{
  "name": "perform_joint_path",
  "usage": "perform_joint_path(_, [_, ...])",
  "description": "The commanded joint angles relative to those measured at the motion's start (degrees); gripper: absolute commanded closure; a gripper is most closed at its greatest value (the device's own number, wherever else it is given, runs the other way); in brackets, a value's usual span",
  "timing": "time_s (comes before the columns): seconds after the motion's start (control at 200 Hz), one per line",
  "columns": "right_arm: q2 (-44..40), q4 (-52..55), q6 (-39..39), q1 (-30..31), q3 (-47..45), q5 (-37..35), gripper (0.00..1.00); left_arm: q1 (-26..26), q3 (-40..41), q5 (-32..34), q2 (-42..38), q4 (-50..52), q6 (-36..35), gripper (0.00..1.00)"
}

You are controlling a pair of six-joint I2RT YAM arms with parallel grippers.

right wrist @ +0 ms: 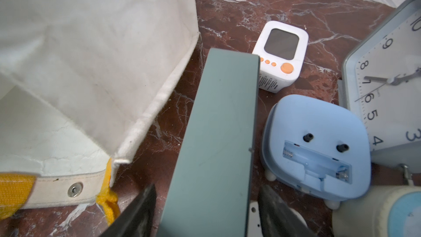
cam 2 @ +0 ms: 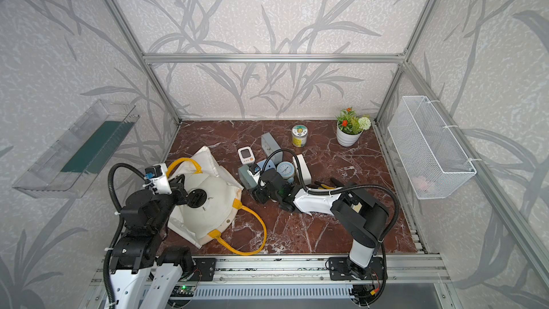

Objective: Take the alarm clock out of the canvas bag
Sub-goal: Place the alarm at the center of the board, then pick up the alarm from the canvas bag.

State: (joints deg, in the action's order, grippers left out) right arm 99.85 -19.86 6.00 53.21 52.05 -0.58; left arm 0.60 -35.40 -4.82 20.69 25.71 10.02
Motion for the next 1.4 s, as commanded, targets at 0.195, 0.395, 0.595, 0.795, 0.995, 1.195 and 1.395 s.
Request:
perform_joint_path(0.195, [-8.0, 0.17, -1.76, 2.05, -0.99, -4.29, 0.23, 0.1, -0.99, -0.2, -1.06, -0.93, -0.85, 1.0])
perform_joint_path(0.395, [-10.96, -3.35, -4.18, 7.88, -1.84, -9.0, 0.23, 0.15, -0.89, -0.41, -0.92, -1.52, -0.35, 1.0])
perform_joint_path(0.595, [-11.74, -9.29, -6.03, 13.91, -3.45, -10.9, 0.23, 0.1, -0.99, -0.63, -1.07, -1.62, -0.26, 1.0])
perform_joint_path(0.795, [-9.77, -9.28, -10.09, 19.21, -1.31, -6.27, 0.24, 0.11, -1.06, -0.96, -1.17, -1.78, 0.13, 1.0])
perform_joint_path(0.995, [-3.09, -5.2, -10.7, 20.85, 4.35, -0.54, 0.27, 0.1, -1.14, -1.08, -1.32, -1.83, 0.37, 1.0])
perform_joint_path(1.195, [4.44, -0.53, -9.45, 21.31, 11.34, 2.78, 0.3, 0.14, -1.44, -1.37, -1.48, -1.88, 0.39, 1.0])
perform_joint_path(1.395, [9.89, 2.48, -8.48, 21.28, 16.44, 4.68, 0.32, 0.1, -1.3, -1.94, -1.6, -2.44, 0.84, 1.0])
